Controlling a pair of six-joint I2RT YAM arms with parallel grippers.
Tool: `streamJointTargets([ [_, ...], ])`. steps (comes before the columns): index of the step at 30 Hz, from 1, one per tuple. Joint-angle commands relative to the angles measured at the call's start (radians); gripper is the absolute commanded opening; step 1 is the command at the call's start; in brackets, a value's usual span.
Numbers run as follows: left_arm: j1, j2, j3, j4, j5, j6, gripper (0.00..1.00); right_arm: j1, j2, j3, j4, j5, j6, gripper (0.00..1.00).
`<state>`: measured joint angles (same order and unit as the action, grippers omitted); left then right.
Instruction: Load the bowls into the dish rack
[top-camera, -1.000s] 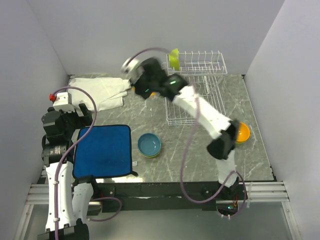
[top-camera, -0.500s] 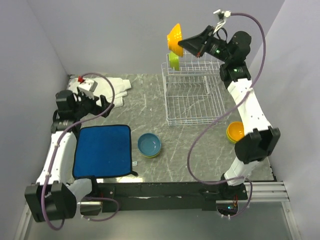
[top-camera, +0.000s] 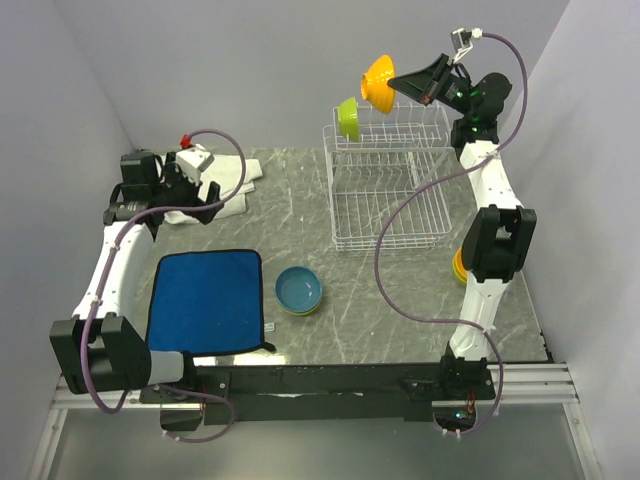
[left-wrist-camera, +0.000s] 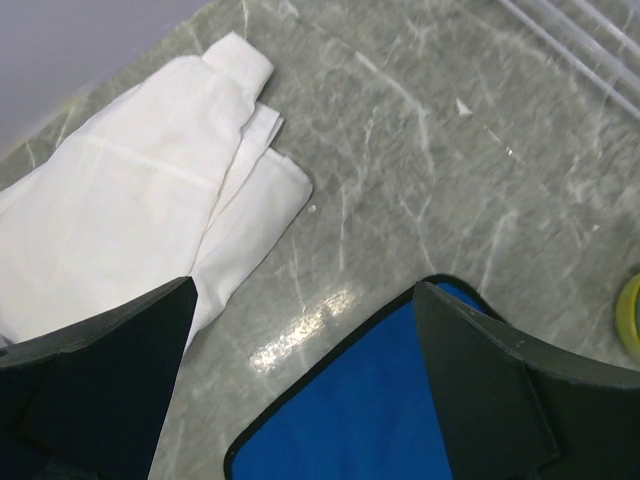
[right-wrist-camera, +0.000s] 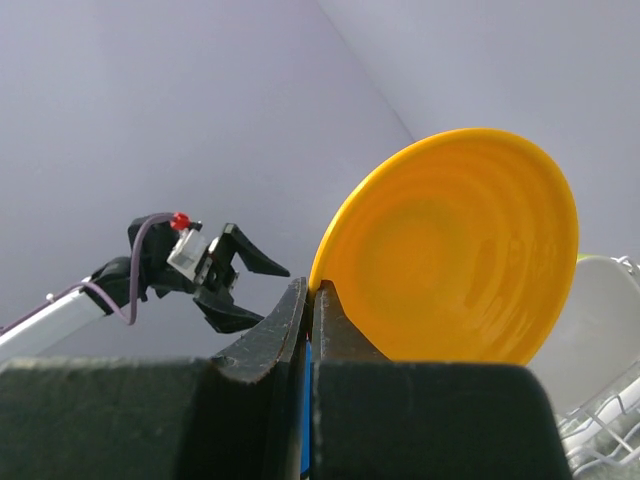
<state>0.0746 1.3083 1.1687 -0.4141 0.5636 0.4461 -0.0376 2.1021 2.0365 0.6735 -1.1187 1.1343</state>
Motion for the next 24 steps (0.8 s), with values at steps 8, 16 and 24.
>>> streamJointTargets([
  [8, -0.038, 0.063, 0.127, -0.118, -0.163, 0.166, 0.97, 0.015, 0.073, 0.065, 0.115, 0.029, 0.085, 0.0],
  [16, -0.07, 0.121, 0.154, -0.101, -0.191, 0.158, 0.97, 0.019, 0.087, 0.039, 0.077, 0.056, 0.065, 0.0],
  [24, -0.108, 0.146, 0.138, -0.066, -0.231, 0.166, 0.97, 0.024, 0.101, 0.016, 0.031, 0.076, 0.027, 0.0],
])
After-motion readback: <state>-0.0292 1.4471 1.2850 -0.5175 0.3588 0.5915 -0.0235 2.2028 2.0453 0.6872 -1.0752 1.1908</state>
